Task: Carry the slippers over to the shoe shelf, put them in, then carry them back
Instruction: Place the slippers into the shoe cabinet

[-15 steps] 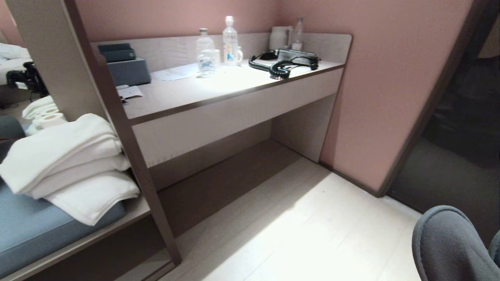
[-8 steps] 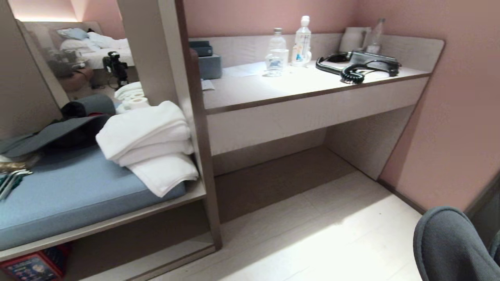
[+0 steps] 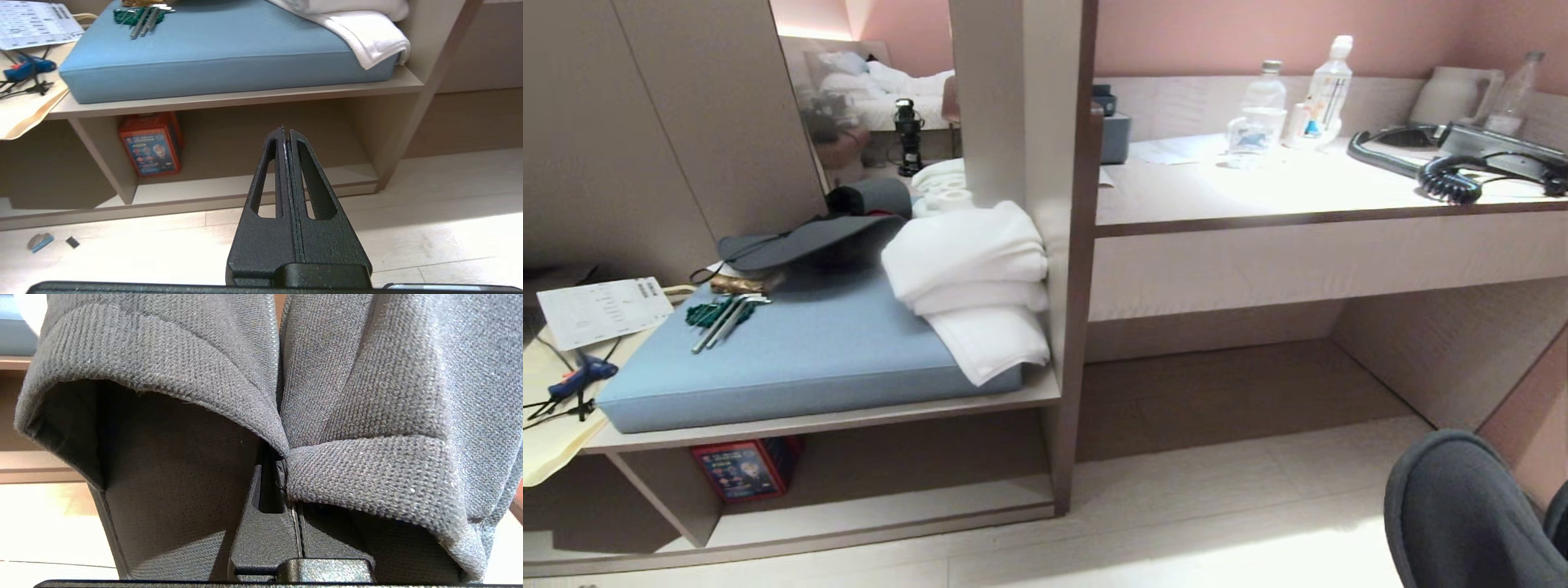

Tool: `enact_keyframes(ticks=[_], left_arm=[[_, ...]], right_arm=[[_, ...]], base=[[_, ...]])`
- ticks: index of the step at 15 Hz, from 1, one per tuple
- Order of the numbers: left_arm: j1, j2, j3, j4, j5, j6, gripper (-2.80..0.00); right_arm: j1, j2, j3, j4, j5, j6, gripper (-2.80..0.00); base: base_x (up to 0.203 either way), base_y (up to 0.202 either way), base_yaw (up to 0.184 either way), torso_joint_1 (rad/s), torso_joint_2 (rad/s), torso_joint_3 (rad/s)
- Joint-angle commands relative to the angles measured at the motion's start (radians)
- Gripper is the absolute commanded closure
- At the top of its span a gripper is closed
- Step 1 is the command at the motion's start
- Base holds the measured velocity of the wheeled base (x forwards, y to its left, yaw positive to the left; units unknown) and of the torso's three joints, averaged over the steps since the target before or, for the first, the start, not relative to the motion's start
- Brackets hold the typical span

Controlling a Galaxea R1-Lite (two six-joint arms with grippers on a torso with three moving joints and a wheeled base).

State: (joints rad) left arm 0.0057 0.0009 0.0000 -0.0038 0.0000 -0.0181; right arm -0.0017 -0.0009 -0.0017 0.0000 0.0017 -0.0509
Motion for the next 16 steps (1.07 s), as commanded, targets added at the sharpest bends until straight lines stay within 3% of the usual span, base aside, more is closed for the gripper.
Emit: enact_keyframes(ticks=[1, 16], left_arm=[[0.000, 0.001, 0.000, -0.001, 0.000, 0.000, 0.00], [0.000, 0.001, 0.000, -0.001, 0.000, -0.002, 0.00]], right_arm=[[0.000, 0.001, 0.000, 0.000, 0.000, -0.001, 0.00], [0.000, 0.001, 0.000, 0.002, 0.000, 0.002, 0.00]], base=[[0.000, 0.000, 0.000, 0.000, 0.00, 0.000], [0.000, 0.000, 0.000, 0.000, 0.00, 0.000]])
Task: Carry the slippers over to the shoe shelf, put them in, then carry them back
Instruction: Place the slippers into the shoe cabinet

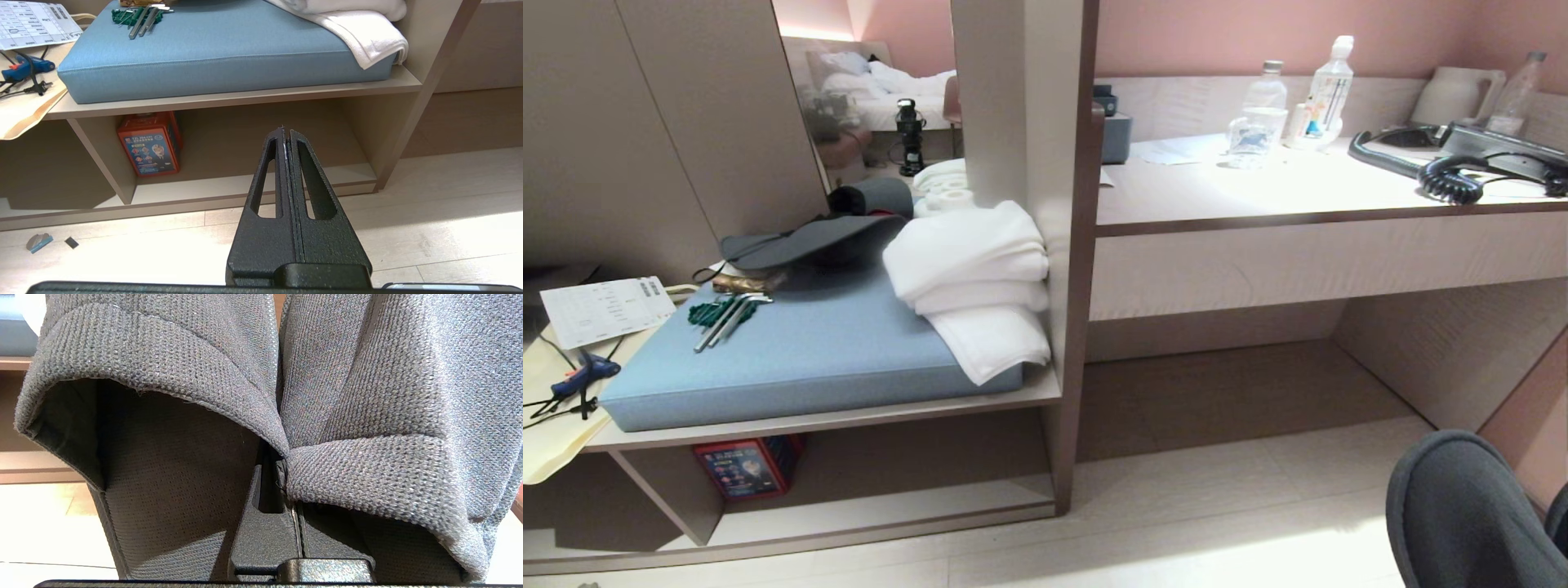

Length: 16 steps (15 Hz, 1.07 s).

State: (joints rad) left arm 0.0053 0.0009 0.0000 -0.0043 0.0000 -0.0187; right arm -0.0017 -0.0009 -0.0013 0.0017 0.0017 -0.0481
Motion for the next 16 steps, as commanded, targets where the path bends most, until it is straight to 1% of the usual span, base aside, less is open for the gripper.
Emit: enact_keyframes(ticks=[1, 4, 6, 10, 16], left_arm=[[0.001, 0.001, 0.000, 0.000, 0.000, -0.001, 0.00], [0.001, 0.001, 0.000, 0.000, 0.000, -0.001, 0.00], [0.001, 0.001, 0.000, 0.000, 0.000, -0.001, 0.00], [0.001, 0.001, 0.000, 0.000, 0.000, -0.001, 0.00], [0.001, 0.001, 0.000, 0.000, 0.000, -0.001, 0.00]], right_arm=[[0.000, 0.001, 0.000, 0.000, 0.001, -0.001, 0.00], [0.000, 0.001, 0.000, 0.000, 0.000, -0.001, 0.00], [0.000, 0.002, 0.000, 0.000, 0.000, 0.002, 0.00], [0.000, 0.001, 0.000, 0.000, -0.003, 0.048, 0.00], [0.000, 0.001, 0.001, 0.000, -0.005, 0.050, 0.00]], base=[[0.000, 0.000, 0.000, 0.000, 0.00, 0.000], [0.000, 0.000, 0.000, 0.000, 0.00, 0.000], [0.009, 0.063, 0.005, 0.001, 0.00, 0.001], [0.001, 0.184, -0.002, 0.002, 0.00, 0.000], [0.000, 0.196, -0.004, 0.002, 0.00, 0.001]])
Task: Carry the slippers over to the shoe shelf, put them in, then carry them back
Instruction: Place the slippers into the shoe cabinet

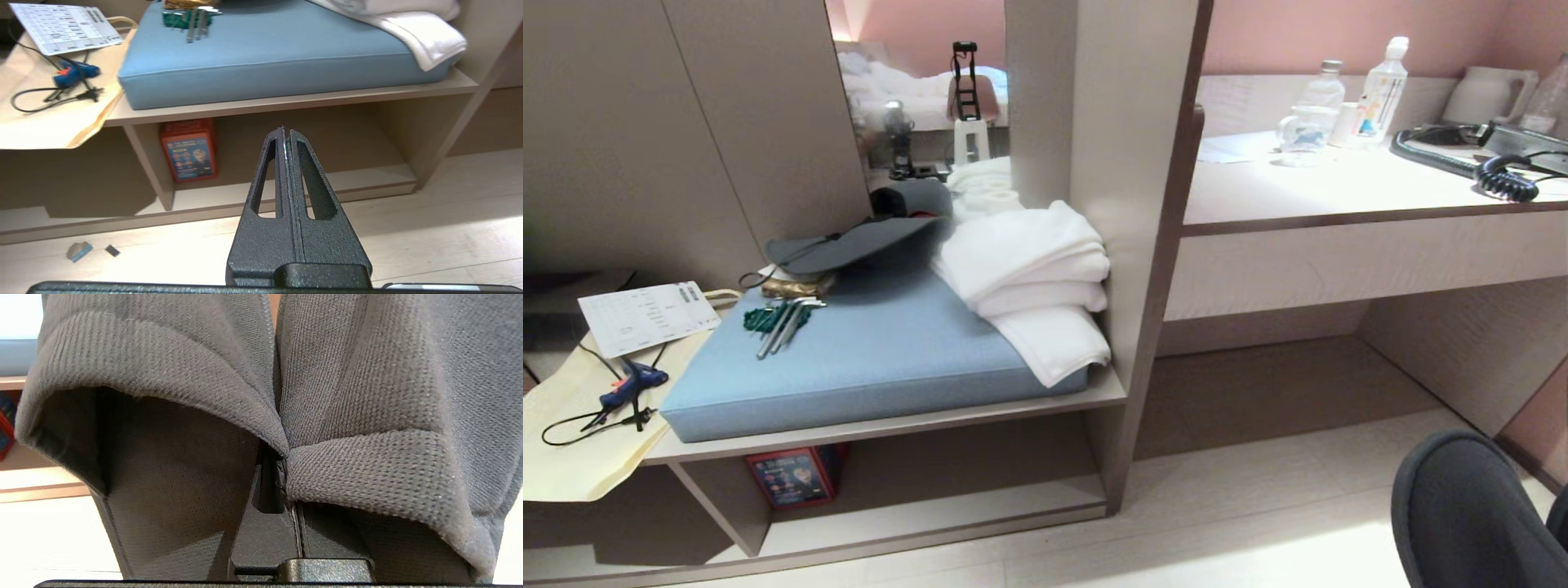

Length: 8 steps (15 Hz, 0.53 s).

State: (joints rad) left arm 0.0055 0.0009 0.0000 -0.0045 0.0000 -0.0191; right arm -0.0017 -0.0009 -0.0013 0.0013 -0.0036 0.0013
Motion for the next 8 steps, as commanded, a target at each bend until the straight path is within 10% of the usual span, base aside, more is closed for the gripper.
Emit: enact_keyframes(ticks=[1, 8], left_arm=[[0.001, 0.001, 0.000, 0.000, 0.000, -0.001, 0.00], [0.001, 0.001, 0.000, 0.000, 0.000, -0.001, 0.00]], right_arm=[[0.000, 0.001, 0.000, 0.000, 0.001, 0.000, 0.00], [0.000, 0.001, 0.000, 0.000, 0.001, 0.000, 0.00]], base=[[0.000, 0.192, -0.002, 0.005, 0.00, 0.004], [0.000, 0.195, -0.002, 0.002, 0.00, 0.000]])
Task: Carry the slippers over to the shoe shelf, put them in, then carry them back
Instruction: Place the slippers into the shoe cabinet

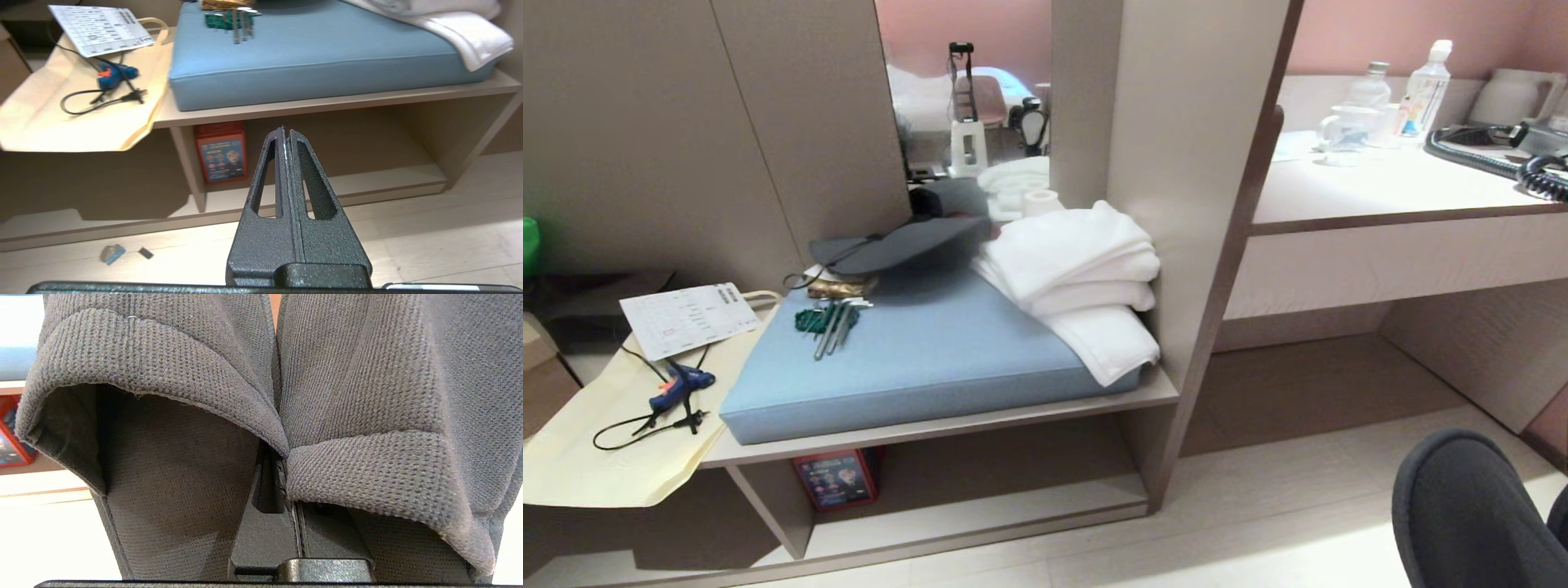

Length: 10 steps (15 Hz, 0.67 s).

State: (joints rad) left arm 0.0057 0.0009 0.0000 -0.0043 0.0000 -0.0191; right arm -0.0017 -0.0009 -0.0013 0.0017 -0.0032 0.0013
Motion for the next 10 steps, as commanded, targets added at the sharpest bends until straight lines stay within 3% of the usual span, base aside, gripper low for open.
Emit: enact_keyframes(ticks=[1, 8, 10], left_arm=[[0.000, 0.001, 0.000, 0.000, 0.000, -0.001, 0.00], [0.000, 0.001, 0.000, 0.000, 0.000, 0.001, 0.00], [0.000, 0.001, 0.000, 0.000, 0.000, 0.001, 0.00]], right_arm=[[0.000, 0.001, 0.000, 0.000, 0.000, 0.000, 0.00], [0.000, 0.001, 0.000, 0.000, 0.000, 0.000, 0.00], [0.000, 0.001, 0.000, 0.000, 0.000, 0.000, 0.00]], base=[[0.000, 0.195, -0.001, 0.002, 0.01, 0.002], [0.000, 0.190, -0.002, 0.003, 0.00, 0.002], [0.000, 0.060, 0.002, -0.003, 0.00, -0.001]])
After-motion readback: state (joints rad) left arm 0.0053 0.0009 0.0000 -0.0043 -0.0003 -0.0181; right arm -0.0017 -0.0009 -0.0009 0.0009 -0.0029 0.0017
